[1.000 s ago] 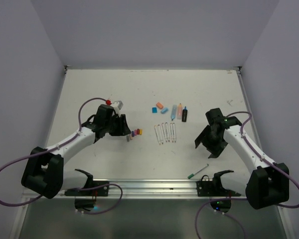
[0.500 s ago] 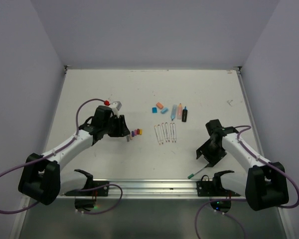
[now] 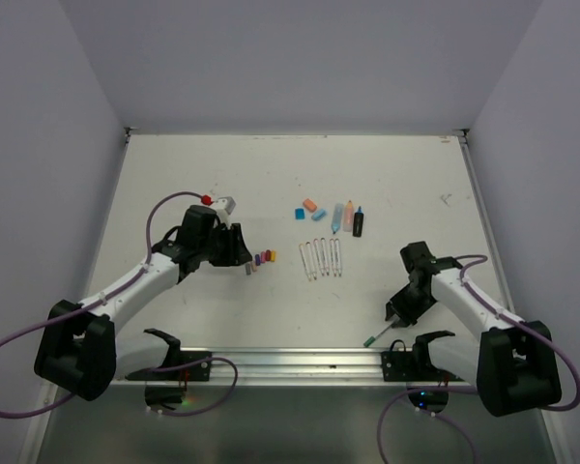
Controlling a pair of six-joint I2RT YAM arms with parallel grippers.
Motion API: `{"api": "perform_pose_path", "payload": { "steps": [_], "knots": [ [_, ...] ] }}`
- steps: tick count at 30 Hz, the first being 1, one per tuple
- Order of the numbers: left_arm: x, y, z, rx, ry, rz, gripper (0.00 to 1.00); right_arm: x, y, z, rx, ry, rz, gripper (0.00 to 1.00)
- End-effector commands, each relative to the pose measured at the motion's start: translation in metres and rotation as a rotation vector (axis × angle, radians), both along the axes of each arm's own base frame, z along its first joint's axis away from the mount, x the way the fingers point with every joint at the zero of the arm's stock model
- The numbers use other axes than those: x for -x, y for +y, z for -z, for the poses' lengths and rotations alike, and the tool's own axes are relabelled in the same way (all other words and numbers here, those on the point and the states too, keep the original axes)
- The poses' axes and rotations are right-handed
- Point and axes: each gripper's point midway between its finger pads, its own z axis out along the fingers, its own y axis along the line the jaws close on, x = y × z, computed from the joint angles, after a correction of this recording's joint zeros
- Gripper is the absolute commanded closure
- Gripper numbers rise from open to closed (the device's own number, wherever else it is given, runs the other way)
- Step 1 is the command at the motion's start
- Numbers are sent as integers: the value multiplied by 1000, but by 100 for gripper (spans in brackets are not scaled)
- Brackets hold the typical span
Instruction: Open the pen caps
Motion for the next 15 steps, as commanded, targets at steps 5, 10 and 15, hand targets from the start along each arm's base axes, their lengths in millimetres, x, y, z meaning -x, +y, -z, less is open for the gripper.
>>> {"api": "perform_pose_path", "payload": {
  "steps": [5,10,15],
  "knots": [
    [-2,-5,-11,23,-14,19,50,-23,5,6,-18,-56,-1,87],
    [-5,-30,-34,135,-41,126,50,-76,14,-30,-30,-211,-152,100],
    [11,-74,-65,389,-12,340,47,-145,61,-92,-209,-440,-405,100]
  ]
}}
